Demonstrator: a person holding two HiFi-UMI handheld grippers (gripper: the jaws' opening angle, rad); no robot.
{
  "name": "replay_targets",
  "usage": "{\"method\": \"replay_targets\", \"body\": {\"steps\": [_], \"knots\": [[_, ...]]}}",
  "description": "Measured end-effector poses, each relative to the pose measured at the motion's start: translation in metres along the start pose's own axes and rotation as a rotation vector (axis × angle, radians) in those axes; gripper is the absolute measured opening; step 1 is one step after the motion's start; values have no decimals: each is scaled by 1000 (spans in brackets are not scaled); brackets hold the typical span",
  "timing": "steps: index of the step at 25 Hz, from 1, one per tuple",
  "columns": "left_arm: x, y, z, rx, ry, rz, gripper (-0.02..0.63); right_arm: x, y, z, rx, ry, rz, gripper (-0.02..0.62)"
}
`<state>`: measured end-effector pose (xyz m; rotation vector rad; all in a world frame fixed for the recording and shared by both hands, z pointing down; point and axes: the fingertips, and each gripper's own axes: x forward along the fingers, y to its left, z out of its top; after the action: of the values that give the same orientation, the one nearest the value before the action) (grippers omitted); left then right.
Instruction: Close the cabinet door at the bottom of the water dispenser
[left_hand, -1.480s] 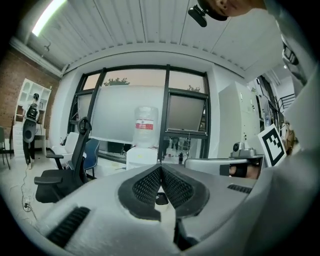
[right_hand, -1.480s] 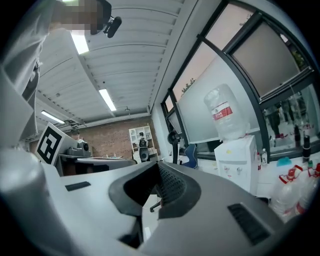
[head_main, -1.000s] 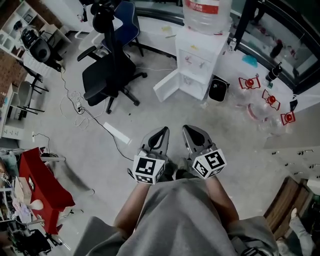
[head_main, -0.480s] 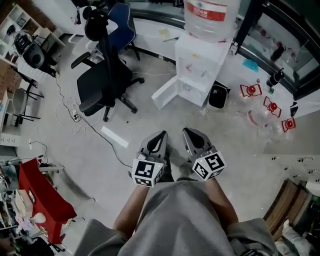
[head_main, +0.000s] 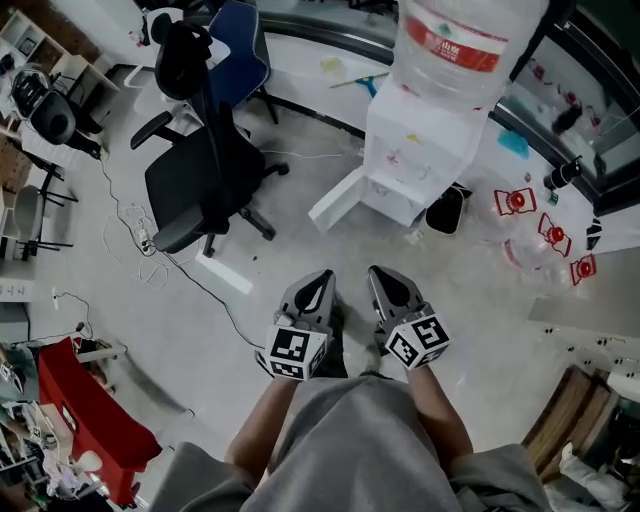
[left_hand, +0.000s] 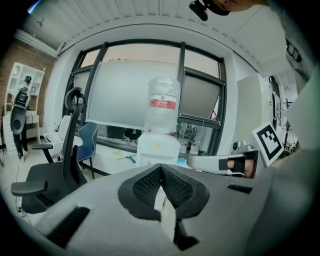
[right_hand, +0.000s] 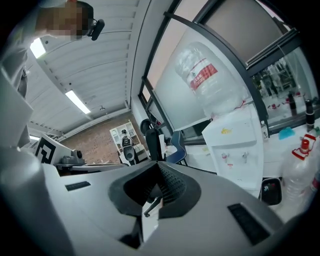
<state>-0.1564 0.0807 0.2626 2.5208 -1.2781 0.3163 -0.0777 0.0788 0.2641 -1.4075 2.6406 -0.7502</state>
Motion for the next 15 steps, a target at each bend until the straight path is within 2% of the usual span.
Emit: {"method": "replay_targets", "body": {"steps": [11,15], "knots": [[63,89,-16,-38,88,-47,8,107,-40,-22,88,61,-70,9],[86,109,-26,-66,110,-79,8,134,-53,-29,122,79,-88,9]]}}
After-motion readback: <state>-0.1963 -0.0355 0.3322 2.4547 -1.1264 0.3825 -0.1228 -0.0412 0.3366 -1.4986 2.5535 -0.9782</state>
